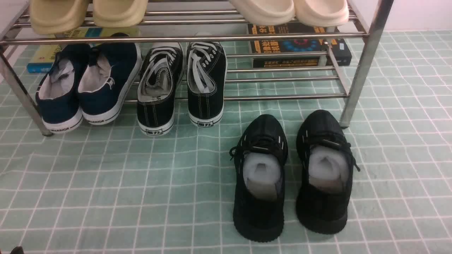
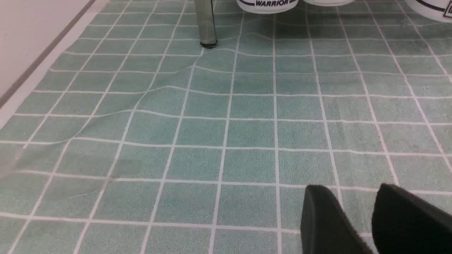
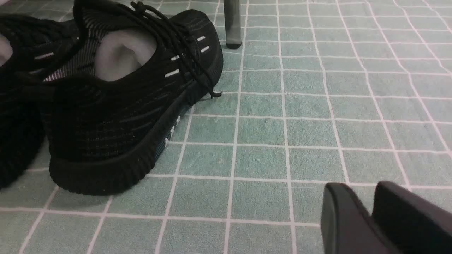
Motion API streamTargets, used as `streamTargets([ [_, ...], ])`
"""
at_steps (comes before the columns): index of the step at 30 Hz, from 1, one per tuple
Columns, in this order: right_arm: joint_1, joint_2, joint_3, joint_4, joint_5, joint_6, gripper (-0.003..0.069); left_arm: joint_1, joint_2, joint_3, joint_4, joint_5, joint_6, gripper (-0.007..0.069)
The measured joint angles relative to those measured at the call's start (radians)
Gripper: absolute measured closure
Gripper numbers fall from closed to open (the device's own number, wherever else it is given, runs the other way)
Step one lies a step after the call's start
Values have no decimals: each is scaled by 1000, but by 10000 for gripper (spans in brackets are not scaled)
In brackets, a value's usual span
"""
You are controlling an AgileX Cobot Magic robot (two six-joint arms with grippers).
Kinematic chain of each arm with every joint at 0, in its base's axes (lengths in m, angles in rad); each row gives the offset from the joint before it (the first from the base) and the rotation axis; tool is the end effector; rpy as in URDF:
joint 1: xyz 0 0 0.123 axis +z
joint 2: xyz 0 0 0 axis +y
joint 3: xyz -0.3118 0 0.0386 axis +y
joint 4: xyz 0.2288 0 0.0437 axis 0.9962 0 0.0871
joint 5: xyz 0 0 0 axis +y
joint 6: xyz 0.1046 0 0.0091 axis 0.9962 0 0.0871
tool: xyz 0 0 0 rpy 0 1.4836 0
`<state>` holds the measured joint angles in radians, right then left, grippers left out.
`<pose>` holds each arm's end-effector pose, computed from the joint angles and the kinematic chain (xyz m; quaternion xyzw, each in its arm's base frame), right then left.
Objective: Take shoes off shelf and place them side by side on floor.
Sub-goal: 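Grasp the leftmost shoe on the bottom shelf of the shoe rack with the left gripper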
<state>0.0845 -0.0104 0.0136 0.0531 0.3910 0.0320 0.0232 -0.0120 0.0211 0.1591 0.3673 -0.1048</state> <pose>0.0166 0.0035 0.1696 -0.0073 0.8067 0.0570 0.5881 0.0174 0.0064 0.1700 -0.0088 0.8002 0.0429 0.5982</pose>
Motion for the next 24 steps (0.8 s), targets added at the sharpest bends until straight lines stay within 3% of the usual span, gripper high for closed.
streamTargets([
  [21,0,0,0,0,0,0,477,0,0,0,-5,0,-6,383],
  [24,0,0,0,0,0,0,472,0,0,0,-159,-11,-127,383],
])
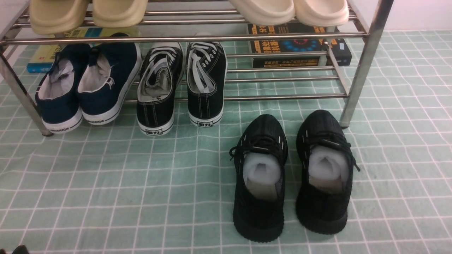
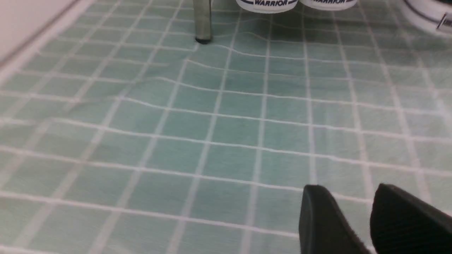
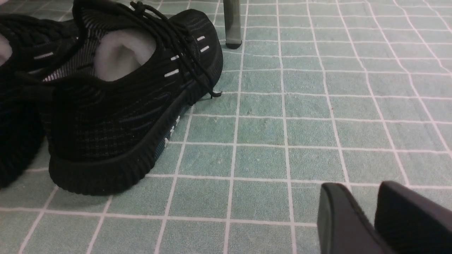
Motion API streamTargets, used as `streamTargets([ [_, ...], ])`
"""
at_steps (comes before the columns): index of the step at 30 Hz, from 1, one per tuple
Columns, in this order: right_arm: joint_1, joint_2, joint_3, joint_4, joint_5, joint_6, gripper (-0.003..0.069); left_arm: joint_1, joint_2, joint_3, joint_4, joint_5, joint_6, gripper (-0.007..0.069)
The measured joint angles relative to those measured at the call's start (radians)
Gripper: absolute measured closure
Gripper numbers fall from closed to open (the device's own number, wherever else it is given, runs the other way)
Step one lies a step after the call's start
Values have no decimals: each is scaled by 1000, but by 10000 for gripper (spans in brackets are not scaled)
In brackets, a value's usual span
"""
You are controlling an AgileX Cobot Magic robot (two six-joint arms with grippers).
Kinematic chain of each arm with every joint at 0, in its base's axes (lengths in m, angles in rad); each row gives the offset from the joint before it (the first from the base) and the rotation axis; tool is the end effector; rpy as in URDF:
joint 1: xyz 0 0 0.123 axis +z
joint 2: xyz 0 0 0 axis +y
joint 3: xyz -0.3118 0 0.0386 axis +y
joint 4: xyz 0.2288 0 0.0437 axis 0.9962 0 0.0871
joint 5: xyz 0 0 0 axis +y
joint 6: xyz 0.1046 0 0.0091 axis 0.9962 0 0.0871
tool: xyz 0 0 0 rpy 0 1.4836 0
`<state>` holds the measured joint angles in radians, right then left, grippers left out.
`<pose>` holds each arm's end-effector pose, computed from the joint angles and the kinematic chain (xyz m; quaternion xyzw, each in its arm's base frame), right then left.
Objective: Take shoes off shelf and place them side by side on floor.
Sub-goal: 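Grasp the leftmost shoe on the bottom shelf of the shoe rack with the left gripper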
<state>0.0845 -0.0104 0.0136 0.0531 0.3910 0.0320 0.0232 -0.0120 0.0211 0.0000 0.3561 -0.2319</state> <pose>0.0166 0.0035 0.1696 -0.0073 0.8067 0.0570 0.5881 0.0179 0.0004 0.1706 -0.1015 0.7918 -0.0627 0.5990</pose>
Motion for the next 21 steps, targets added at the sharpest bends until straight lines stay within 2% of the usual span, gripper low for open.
streamTargets([
  [2,0,0,0,0,0,0,469,0,0,1,-193,-7,-154,383],
  [4,0,0,0,0,0,0,466,0,0,5,-345,-12,-254,383],
  [7,0,0,0,0,0,0,461,0,0,5,-478,-29,-354,383],
  [16,0,0,0,0,0,0,459,0,0,5,-552,-117,-396,384],
  [19,0,0,0,0,0,0,459,0,0,4,-596,-115,-396,403],
  [21,0,0,0,0,0,0,459,0,0,-42,-620,-47,-355,461],
])
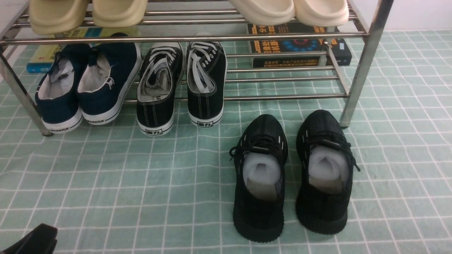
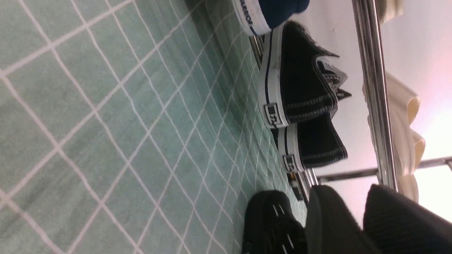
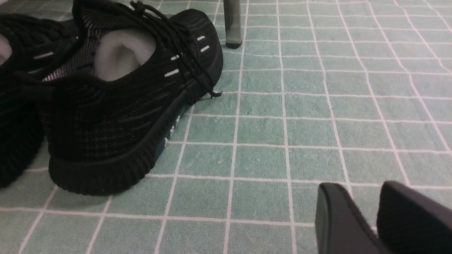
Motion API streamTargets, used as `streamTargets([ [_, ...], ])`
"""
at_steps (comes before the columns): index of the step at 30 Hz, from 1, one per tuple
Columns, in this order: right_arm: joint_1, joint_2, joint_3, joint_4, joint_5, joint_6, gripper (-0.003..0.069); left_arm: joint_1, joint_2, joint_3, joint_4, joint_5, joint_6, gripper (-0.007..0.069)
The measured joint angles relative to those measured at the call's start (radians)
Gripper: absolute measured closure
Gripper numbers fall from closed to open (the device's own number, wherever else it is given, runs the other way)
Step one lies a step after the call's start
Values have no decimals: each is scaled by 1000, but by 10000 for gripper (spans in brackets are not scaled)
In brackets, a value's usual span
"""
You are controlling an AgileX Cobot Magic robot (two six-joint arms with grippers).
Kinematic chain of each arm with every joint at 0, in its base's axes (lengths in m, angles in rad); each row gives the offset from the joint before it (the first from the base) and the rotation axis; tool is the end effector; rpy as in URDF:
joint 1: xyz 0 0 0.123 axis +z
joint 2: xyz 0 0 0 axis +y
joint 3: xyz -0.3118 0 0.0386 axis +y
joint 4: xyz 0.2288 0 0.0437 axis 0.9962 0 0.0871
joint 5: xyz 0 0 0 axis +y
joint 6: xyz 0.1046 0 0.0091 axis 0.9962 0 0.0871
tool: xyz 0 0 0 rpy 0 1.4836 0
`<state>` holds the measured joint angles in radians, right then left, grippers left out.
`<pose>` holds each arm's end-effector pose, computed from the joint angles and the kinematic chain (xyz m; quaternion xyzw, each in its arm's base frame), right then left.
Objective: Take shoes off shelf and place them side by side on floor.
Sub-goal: 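Grasp the leftmost shoe on the bottom shelf of the shoe rack with the left gripper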
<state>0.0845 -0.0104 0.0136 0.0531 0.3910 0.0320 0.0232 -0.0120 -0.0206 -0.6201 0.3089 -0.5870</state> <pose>0.0166 0.0035 0.1696 -0.0073 0.8067 0.0570 0.5881 0.0178 -0.0182 0.1951 -0.3778 0.6505 -0.4154 0.5114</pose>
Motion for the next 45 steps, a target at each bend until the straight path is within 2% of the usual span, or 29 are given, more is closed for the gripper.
streamTargets([
  [2,0,0,0,0,0,0,459,0,0,-34,-1,28,39,500],
  [4,0,0,0,0,0,0,457,0,12,-145,13,89,129,595],
  [6,0,0,0,0,0,0,457,0,62,-219,50,137,179,620],
  [8,0,0,0,0,0,0,457,0,118,-275,98,194,196,624],
  [13,0,0,0,0,0,0,453,0,543,-451,368,537,216,624],
  [15,0,0,0,0,0,0,452,0,642,-486,432,577,223,624],
  [17,0,0,0,0,0,0,452,0,843,-579,549,596,227,622],
  [18,0,0,0,0,0,0,452,0,858,-588,556,596,226,621],
  [22,0,0,0,0,0,0,448,28,1162,-834,626,610,291,616],
  [27,0,0,0,0,0,0,442,150,1383,-1083,577,675,381,616],
  [30,0,0,0,0,0,0,441,228,1420,-1166,523,676,396,614],
  [37,0,0,0,0,0,0,435,248,1422,-1210,482,541,401,594],
  [40,0,0,0,0,0,0,431,221,1445,-1213,484,445,407,533],
  [45,0,0,0,0,0,0,423,161,1505,-1213,495,300,483,371],
])
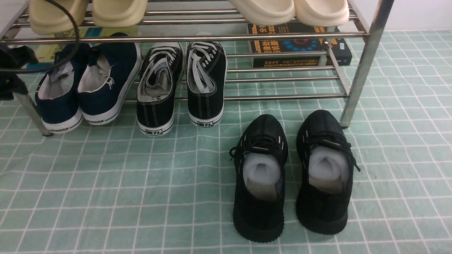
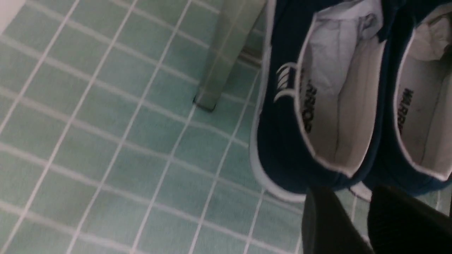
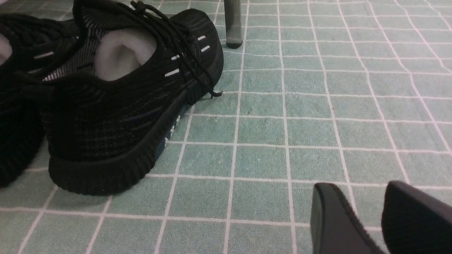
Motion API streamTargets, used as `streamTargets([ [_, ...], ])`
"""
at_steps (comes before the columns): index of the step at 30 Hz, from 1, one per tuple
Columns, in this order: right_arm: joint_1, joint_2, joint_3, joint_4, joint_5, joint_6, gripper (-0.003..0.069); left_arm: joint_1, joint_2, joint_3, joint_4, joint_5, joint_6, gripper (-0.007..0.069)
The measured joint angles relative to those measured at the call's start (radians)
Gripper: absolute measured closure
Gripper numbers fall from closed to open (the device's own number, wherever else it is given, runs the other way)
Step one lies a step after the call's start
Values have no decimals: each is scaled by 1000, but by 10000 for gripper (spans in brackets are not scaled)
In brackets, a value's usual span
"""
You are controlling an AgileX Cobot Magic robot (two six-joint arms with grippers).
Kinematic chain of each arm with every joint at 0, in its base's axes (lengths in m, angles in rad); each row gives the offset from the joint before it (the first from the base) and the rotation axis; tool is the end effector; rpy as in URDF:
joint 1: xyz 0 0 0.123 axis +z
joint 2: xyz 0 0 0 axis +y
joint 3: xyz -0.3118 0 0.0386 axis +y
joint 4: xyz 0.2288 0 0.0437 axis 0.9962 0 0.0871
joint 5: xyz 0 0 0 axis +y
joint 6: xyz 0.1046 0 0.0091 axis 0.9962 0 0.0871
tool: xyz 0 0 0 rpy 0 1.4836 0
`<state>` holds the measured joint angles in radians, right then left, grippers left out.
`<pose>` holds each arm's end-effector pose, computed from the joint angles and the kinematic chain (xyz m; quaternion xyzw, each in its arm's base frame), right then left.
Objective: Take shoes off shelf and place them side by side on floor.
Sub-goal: 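Grasp the leftmost shoe on the bottom shelf of the shoe rack with the left gripper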
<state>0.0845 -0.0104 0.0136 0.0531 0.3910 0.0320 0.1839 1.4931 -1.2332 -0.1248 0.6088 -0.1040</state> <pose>0.0166 0.0035 0.1696 -0.0073 0.8067 0.0570 0.5881 0.3172 0.0514 0.3468 -0.1653 0.9070 -0.0372 0.3855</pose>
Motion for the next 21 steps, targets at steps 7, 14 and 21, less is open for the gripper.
streamTargets([
  [7,0,0,0,0,0,0,422,-8,76,0,16,-139,20,200],
  [14,0,0,0,0,0,0,422,-9,148,0,79,-192,23,185],
  [21,0,0,0,0,0,0,422,-9,213,0,90,-266,24,185],
])
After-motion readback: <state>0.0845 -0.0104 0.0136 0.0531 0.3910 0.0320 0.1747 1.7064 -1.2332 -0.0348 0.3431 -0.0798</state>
